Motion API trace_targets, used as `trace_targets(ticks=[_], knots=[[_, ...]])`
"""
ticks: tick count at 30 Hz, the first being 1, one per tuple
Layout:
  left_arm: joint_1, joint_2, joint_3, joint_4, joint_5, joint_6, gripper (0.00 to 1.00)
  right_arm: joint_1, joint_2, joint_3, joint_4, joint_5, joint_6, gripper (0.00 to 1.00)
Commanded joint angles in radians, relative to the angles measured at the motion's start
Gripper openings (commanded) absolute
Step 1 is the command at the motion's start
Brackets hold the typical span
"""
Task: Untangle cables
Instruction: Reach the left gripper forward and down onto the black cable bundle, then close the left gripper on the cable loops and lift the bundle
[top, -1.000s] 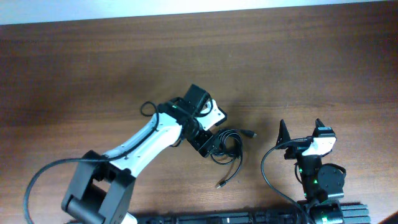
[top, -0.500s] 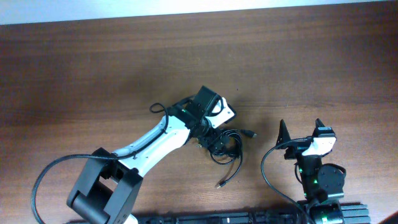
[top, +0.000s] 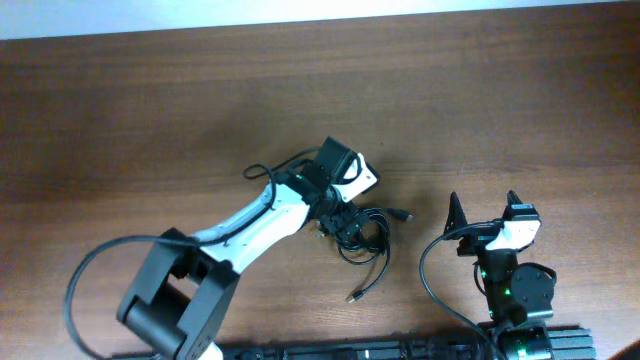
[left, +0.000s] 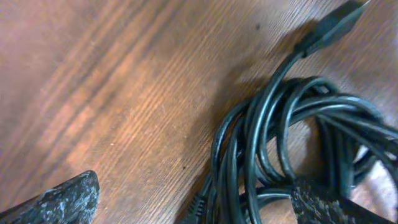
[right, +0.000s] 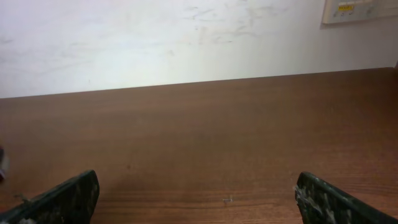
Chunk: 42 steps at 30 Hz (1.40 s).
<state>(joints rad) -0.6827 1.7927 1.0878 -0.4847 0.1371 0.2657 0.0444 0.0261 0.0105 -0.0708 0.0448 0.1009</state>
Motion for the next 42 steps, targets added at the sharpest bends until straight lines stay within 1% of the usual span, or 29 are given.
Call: trace_targets(ticks=[1, 7, 21, 27, 31, 39, 40, 41, 42], knots=[[-0.004, 0.042, 0.013, -0.013, -0.008, -0.002, 0.99, -0.006, -0.007, -0.005, -0.008, 0.013, -0.004, 0.99], [-0.004, 0.055, 0.013, -0.053, -0.056, -0.002, 0.99, -0.006, -0.007, -0.005, -0.008, 0.013, -0.004, 0.99], [-0.004, 0.055, 0.013, -0.258, -0.052, -0.002, 0.99, -0.006, -0.007, -0.005, -0.008, 0.013, -0.004, 0.99], [-0.004, 0.066, 0.012, -0.224, -0.043, -0.003, 0.99, -0.006, -0.007, -0.005, -0.008, 0.013, -0.004, 0.99], [-0.004, 0.098, 0.012, -0.174, 0.005, -0.003, 0.99, -0.006, -0.007, -0.005, -0.008, 0.013, -0.004, 0.99], [-0.004, 0.108, 0.011, -0.143, 0.002, -0.002, 1.00, -0.006, -0.007, -0.005, -0.008, 0.013, -0.004, 0.99], [-0.004, 0.115, 0.010, -0.139, -0.010, -0.002, 0.96, -0.006, -0.007, -0.005, -0.008, 0.013, -0.004, 0.99], [-0.004, 0.124, 0.009, -0.136, -0.017, -0.002, 0.88, -0.006, -0.007, -0.005, -0.008, 0.013, -0.005, 0.99], [-0.004, 0.147, 0.008, -0.133, -0.029, -0.002, 0.84, -0.006, -0.007, -0.005, -0.008, 0.013, -0.004, 0.99]])
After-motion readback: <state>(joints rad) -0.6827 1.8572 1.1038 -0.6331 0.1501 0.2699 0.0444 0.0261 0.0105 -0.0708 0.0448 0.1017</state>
